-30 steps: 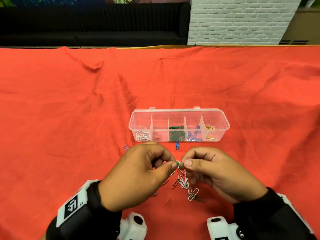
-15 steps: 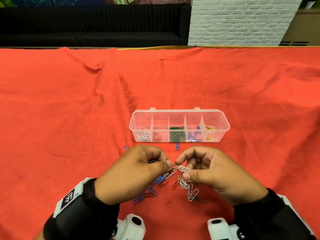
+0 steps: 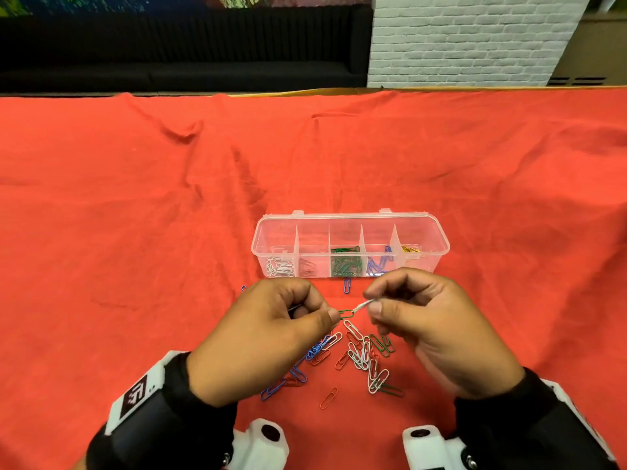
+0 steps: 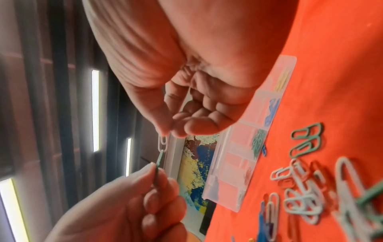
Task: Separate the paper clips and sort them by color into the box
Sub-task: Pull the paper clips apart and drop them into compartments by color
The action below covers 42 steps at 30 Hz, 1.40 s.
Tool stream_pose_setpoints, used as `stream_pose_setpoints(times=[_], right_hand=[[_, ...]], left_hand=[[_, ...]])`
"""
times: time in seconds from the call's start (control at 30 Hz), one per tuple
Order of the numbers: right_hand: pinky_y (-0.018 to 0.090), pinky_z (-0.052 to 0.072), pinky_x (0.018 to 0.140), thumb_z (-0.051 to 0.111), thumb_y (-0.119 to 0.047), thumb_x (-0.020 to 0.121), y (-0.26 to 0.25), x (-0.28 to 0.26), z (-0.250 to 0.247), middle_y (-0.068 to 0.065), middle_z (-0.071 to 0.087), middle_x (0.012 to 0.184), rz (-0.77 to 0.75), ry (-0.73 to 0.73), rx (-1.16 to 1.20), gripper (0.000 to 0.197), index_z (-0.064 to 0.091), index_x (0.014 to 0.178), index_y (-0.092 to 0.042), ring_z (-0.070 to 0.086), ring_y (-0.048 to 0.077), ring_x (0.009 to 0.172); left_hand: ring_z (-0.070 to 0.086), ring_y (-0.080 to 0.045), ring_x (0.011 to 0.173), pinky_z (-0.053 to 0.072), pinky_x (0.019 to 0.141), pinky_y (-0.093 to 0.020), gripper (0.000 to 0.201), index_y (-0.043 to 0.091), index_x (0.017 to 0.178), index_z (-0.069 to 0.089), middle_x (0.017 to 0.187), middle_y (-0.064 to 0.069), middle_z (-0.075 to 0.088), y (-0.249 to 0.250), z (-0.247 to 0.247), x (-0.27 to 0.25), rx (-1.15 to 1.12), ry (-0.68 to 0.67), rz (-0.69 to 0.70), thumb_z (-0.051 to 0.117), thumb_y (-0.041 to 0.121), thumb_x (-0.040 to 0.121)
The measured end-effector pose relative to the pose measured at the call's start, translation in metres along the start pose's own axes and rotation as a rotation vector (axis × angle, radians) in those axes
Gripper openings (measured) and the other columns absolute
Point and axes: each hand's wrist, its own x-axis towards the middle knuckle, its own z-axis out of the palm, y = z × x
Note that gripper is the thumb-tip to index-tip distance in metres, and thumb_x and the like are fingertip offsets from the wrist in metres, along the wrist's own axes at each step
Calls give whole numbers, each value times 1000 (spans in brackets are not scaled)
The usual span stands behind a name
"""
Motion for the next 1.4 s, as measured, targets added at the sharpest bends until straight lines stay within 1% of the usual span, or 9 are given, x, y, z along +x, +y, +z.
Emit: stream_pose_setpoints(times=[0.17,0.33,0.47,0.7,0.9,1.07,1.17,1.27,1.4], right_hand=[[30,57,69,79,-18,71,-1,0,1,12,71,88,0,-32,84,10,74,79,-16,69,21,86],[27,54,62,68,-1,82,0,1,4,1,65,71,0,-17,-120,14,66,88,-14,65,15,67],[25,48,56,68,8,83,1,2,0,4,59,65,60,-22,-87,21,57,92,-7,57,14,56],[26,41,52,75,-11,67,-2,1,-2,5,60,63,103,-67,-156,16,65,76,-20,50,18,56],[22,46,52,64,8,85,-3,5,-12,4,58,63,67,67,-187,15,60,88,-5,54,14,56],[27,46,55,59,10,87,-7,8,-20,2,62,65,110,170,-47,20,56,82,-10,60,16,60],[27,48,54,57,9,88,-9,9,-26,1,61,68,152,191,86,20,55,83,-10,62,16,63],[23,48,50,57,7,88,-12,9,-29,4,61,70,172,205,177,19,56,87,-12,59,15,60],[22,49,48,57,6,88,-10,9,-28,6,63,71,180,217,233,18,57,93,-12,59,15,58]], left_hand=[[49,-15,66,39,66,-33,27,16,74,69,72,-22,62,-4,1,3,-55,-98,-43,64,42,78],[32,-8,47,26,46,-20,19,12,70,69,54,0,47,-1,3,4,-243,-113,-110,68,26,83],[26,-10,53,14,48,-26,21,7,73,69,58,-1,37,-1,7,4,-539,-195,-237,72,28,72],[27,-9,51,17,43,-21,13,7,75,70,61,-2,34,9,5,17,-647,-205,-275,71,19,77],[34,-9,43,28,47,-25,32,12,67,63,51,6,47,21,-13,89,362,128,49,75,38,82],[39,-3,40,32,45,-21,33,13,67,64,50,8,50,20,-19,138,507,136,-13,79,41,76],[39,2,39,29,40,-16,28,13,80,66,54,8,47,22,-16,130,120,156,-64,65,38,91],[52,-11,55,42,47,-21,40,11,103,64,75,-7,60,21,-10,108,-701,-89,-337,51,48,95],[66,-38,106,56,88,-41,74,-4,133,48,127,-29,60,8,-8,81,-1210,-350,-469,39,59,96]])
